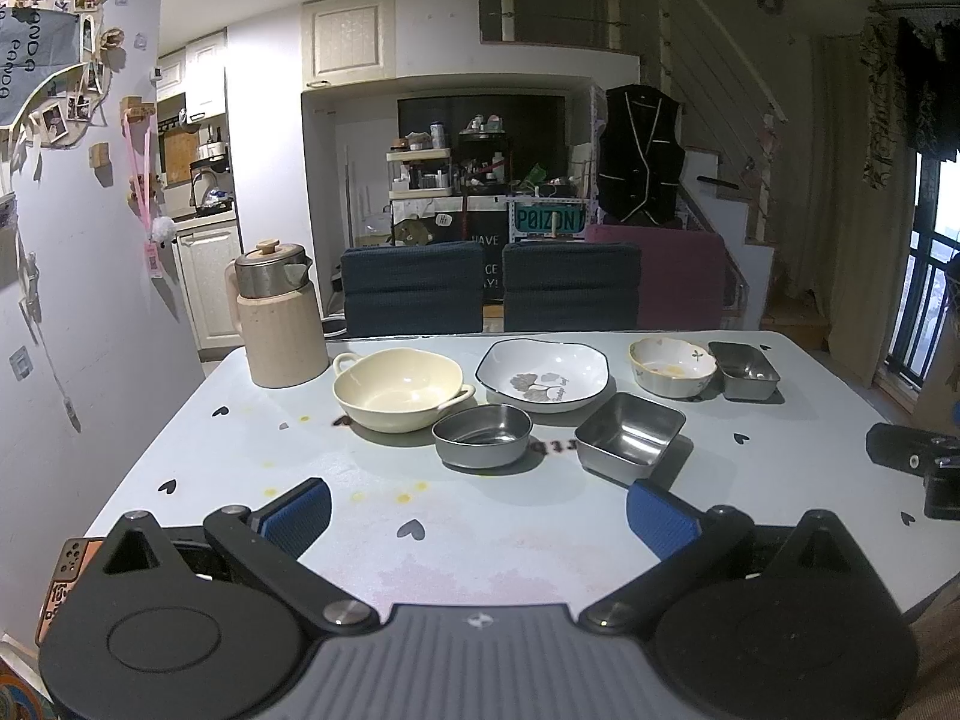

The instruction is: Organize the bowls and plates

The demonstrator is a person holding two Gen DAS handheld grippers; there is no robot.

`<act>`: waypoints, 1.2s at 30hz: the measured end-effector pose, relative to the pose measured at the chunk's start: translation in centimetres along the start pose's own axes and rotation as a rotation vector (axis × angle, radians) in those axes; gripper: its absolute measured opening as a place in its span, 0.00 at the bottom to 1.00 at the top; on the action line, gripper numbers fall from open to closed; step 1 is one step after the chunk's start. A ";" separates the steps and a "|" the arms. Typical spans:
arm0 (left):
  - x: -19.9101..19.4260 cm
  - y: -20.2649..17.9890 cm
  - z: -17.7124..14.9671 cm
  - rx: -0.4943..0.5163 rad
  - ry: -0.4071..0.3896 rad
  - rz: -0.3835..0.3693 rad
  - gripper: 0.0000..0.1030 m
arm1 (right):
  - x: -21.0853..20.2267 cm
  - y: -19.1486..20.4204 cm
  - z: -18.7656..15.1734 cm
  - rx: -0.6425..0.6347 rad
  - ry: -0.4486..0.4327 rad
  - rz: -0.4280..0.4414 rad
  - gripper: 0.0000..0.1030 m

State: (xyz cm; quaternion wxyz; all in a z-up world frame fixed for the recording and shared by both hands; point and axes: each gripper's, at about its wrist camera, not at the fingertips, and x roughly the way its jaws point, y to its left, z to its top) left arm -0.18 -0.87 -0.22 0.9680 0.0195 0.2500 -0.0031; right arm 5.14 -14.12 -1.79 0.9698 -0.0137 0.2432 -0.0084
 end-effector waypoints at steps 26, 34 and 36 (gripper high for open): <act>0.0 0.0 0.0 0.001 0.000 0.001 1.00 | 0.2 -0.1 0.0 0.000 0.002 0.000 1.00; -0.2 -1.1 -0.1 0.003 -0.002 0.002 1.00 | 0.2 0.0 -0.1 0.001 0.004 0.001 1.00; -0.2 -1.0 -0.1 0.003 -0.001 0.004 1.00 | 0.2 0.0 -0.2 0.001 0.004 0.000 1.00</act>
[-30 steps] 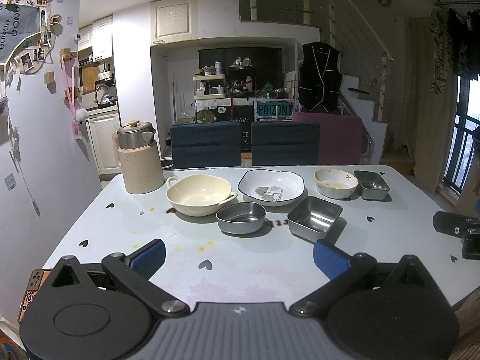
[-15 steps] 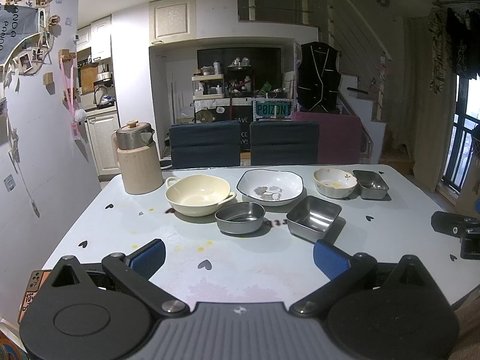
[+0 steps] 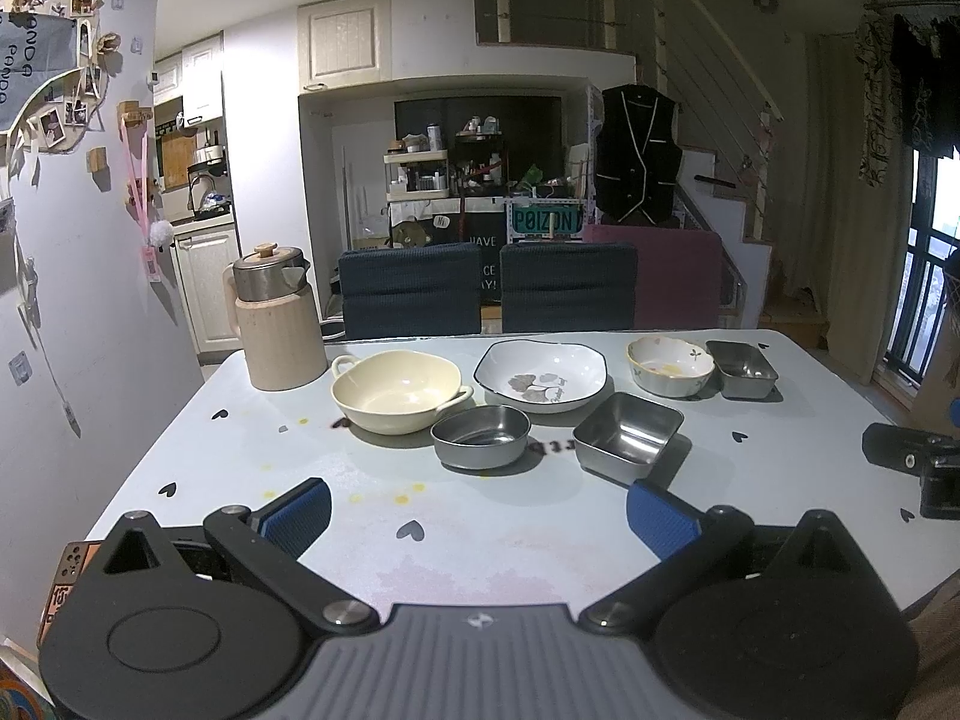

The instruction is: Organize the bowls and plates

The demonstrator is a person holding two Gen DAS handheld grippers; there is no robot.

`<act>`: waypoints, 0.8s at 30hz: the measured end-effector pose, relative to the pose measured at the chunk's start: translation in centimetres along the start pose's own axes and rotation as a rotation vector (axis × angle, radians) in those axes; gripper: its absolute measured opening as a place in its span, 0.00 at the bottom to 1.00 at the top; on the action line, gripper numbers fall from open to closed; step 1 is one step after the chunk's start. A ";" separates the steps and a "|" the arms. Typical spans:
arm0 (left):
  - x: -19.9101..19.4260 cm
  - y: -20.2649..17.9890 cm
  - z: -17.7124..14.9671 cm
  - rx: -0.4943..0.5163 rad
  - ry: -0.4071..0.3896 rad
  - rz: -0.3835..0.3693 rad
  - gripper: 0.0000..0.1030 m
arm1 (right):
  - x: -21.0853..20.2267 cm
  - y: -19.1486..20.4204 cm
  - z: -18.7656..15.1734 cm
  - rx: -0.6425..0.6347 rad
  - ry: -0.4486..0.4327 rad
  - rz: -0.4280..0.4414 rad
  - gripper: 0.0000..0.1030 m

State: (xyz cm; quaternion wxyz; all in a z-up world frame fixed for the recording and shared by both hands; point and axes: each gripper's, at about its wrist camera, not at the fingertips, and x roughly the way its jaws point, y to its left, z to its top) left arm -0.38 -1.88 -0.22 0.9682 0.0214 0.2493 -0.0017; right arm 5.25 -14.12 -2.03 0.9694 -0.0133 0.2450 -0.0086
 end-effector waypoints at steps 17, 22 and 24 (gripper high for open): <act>3.9 0.4 4.2 0.007 0.060 -0.024 1.00 | 2.8 -0.6 1.8 0.043 0.069 -0.014 1.00; 7.4 0.8 6.9 0.033 0.058 -0.080 1.00 | 5.2 -0.8 3.4 0.024 0.079 -0.010 1.00; 9.2 1.0 7.9 0.045 0.054 -0.088 1.00 | 6.4 -0.9 4.2 0.009 0.065 -0.007 1.00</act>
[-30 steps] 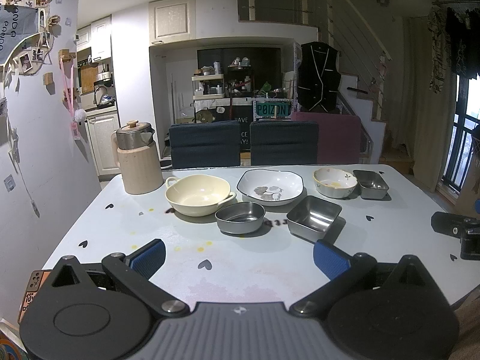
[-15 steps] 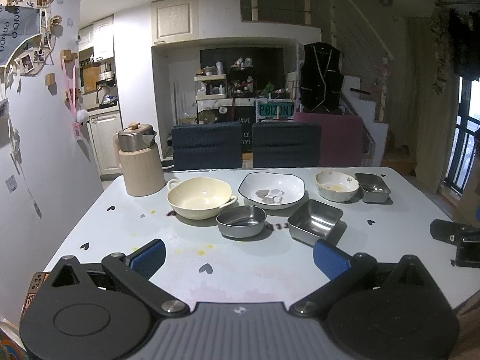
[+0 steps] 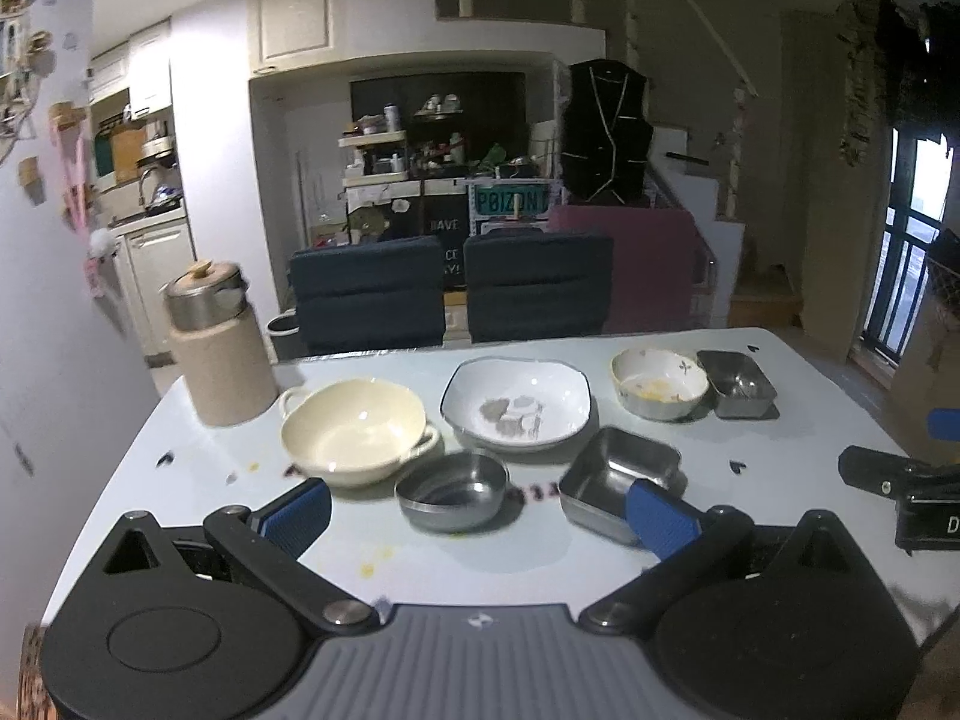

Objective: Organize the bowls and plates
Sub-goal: 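Move both grippers forward to the rim of the white ginkgo plate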

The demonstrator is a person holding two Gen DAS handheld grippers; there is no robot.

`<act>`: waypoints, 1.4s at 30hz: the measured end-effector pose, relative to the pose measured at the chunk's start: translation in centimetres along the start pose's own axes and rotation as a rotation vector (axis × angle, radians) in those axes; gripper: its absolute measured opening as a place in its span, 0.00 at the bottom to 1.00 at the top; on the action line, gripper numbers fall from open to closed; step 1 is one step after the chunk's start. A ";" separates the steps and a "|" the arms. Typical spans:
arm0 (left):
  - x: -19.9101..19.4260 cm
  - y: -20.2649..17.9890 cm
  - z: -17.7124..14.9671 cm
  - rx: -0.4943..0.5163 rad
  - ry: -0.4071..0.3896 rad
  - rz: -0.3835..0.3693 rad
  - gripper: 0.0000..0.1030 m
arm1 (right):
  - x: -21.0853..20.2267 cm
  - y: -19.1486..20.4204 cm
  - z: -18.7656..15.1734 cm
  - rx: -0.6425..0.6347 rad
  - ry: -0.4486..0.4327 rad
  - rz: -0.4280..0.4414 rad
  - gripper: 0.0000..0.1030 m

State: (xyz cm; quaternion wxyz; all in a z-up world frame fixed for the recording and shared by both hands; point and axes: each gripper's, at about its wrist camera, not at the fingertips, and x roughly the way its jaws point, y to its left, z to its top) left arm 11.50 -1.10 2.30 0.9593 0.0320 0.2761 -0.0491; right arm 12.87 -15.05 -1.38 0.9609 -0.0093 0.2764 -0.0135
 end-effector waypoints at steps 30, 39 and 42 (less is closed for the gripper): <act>29.8 3.2 7.4 0.171 0.074 -0.103 1.00 | 29.1 -0.3 7.4 0.138 0.040 0.045 1.00; 34.4 4.8 9.1 0.145 0.113 -0.142 1.00 | 37.2 -1.6 7.6 0.386 0.212 0.167 0.93; 35.2 5.2 9.2 0.127 0.112 -0.141 1.00 | 39.4 -2.0 8.0 0.446 0.282 0.177 0.60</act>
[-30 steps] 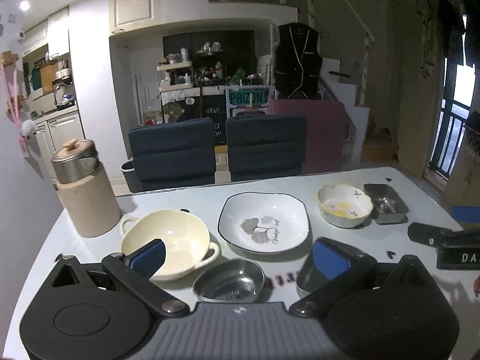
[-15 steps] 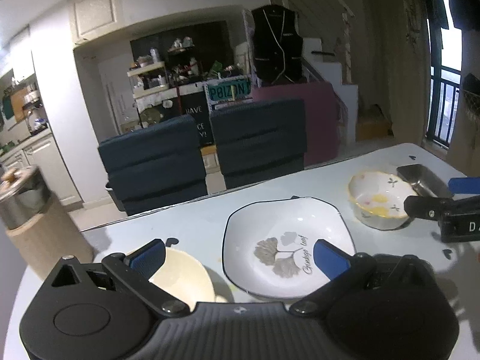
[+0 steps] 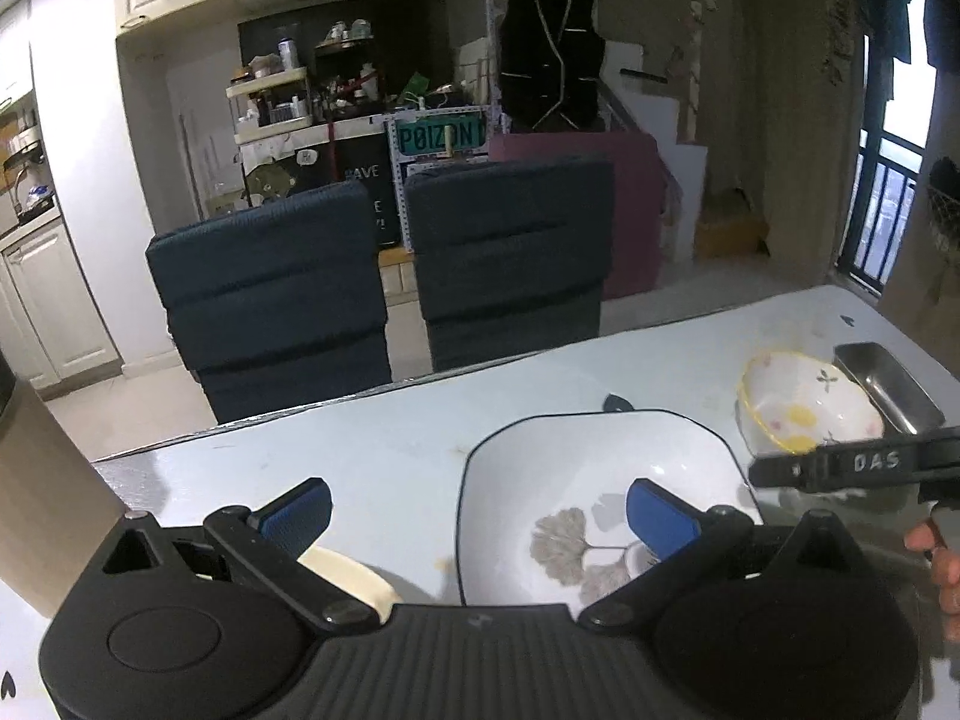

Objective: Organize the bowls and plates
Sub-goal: 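Move both grippers forward to the rim of the white ginkgo plate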

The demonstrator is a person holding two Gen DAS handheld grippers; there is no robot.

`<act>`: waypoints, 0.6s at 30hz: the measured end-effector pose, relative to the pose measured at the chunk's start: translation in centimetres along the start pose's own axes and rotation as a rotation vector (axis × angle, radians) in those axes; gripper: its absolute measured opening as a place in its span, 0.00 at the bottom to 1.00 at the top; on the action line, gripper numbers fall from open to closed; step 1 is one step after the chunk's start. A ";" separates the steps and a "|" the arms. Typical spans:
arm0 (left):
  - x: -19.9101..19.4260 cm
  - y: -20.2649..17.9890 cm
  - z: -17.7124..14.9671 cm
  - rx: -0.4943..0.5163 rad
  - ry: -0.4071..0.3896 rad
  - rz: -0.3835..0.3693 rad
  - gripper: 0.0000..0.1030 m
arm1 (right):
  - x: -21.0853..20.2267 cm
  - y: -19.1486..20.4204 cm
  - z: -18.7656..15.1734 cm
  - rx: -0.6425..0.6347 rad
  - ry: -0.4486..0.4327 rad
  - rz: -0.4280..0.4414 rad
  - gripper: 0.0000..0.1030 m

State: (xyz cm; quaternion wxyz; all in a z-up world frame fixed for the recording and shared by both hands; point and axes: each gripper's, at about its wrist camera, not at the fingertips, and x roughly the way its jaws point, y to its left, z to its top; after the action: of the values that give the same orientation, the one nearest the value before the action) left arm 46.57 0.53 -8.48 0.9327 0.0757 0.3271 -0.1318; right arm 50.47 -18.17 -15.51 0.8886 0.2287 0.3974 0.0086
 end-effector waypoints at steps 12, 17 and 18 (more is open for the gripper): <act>3.0 1.8 -0.3 -0.066 0.087 -0.089 0.76 | 4.2 1.7 0.2 -0.111 0.159 -0.055 0.10; 4.3 2.3 0.1 -0.117 0.152 -0.115 0.66 | 4.3 1.6 1.7 -0.119 0.131 -0.079 0.09; 4.8 2.4 0.2 -0.138 0.177 -0.124 0.62 | 4.3 1.3 1.9 -0.116 0.132 -0.078 0.09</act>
State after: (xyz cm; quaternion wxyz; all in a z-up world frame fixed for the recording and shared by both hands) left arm 50.97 1.86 -11.24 0.8933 0.0025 0.4203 -0.1592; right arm 54.97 -16.90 -16.91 0.8720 0.1601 0.4624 0.0121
